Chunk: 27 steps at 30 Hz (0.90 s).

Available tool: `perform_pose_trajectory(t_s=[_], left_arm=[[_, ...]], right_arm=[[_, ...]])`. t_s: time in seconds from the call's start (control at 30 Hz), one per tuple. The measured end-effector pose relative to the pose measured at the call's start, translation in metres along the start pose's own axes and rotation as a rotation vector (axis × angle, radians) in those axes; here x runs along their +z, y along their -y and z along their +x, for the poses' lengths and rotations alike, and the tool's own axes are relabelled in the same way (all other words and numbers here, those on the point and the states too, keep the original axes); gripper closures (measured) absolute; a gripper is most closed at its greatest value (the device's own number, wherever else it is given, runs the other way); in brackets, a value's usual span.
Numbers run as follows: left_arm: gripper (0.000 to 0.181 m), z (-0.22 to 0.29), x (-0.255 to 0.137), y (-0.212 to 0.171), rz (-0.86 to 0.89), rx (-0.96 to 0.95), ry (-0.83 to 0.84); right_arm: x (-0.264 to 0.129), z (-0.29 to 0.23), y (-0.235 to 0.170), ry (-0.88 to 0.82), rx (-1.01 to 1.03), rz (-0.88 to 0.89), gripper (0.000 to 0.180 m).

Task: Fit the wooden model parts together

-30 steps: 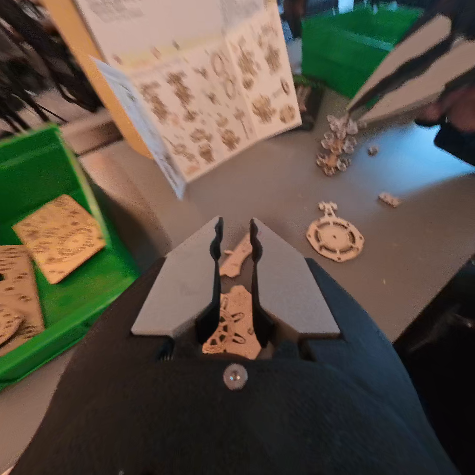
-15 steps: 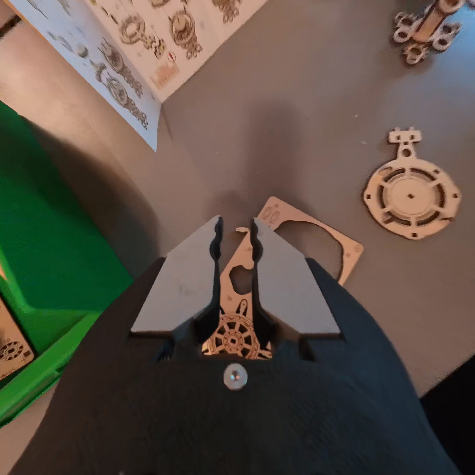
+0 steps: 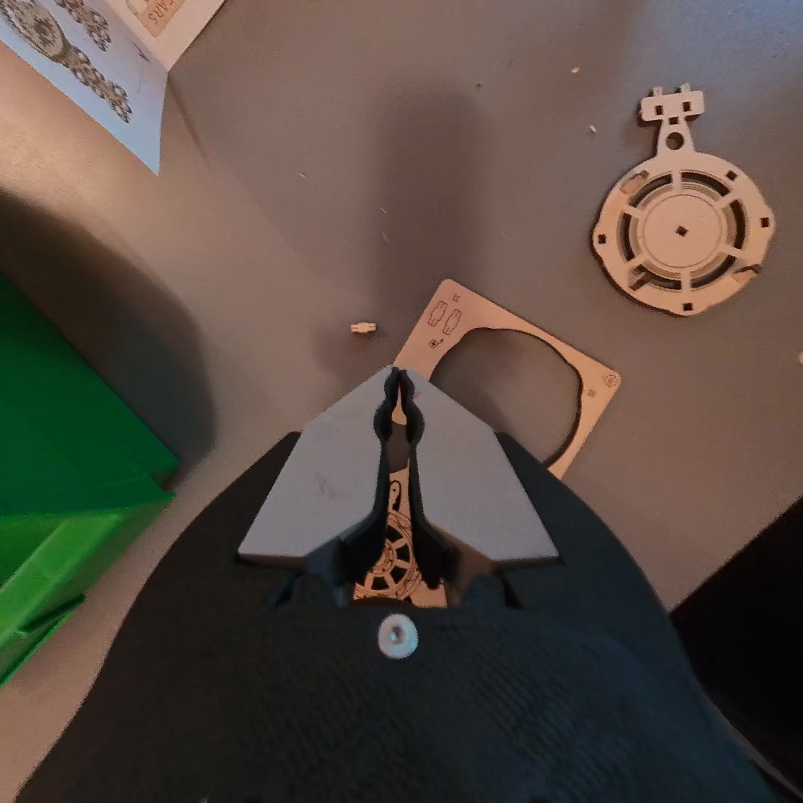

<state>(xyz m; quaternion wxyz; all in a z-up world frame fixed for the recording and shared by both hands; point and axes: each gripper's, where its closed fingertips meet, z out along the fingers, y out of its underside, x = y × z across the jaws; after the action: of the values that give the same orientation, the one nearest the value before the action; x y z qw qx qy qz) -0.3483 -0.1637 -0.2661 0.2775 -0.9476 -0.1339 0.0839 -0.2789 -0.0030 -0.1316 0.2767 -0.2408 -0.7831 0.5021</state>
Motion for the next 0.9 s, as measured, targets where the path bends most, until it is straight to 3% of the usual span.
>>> perform_pose_trajectory(t_s=[0.33, 0.9], left_arm=[[0.168, 0.004, -0.008, 0.000, 0.029, 0.014, 0.038], [0.164, -0.019, -0.017, 0.053, 0.399, 0.017, 0.109]], right_arm=[[-0.001, 0.002, -0.003, -0.007, 0.004, -0.002, 0.167], [-0.017, 0.026, 0.002, -0.134, 0.023, 0.092, 0.169]])
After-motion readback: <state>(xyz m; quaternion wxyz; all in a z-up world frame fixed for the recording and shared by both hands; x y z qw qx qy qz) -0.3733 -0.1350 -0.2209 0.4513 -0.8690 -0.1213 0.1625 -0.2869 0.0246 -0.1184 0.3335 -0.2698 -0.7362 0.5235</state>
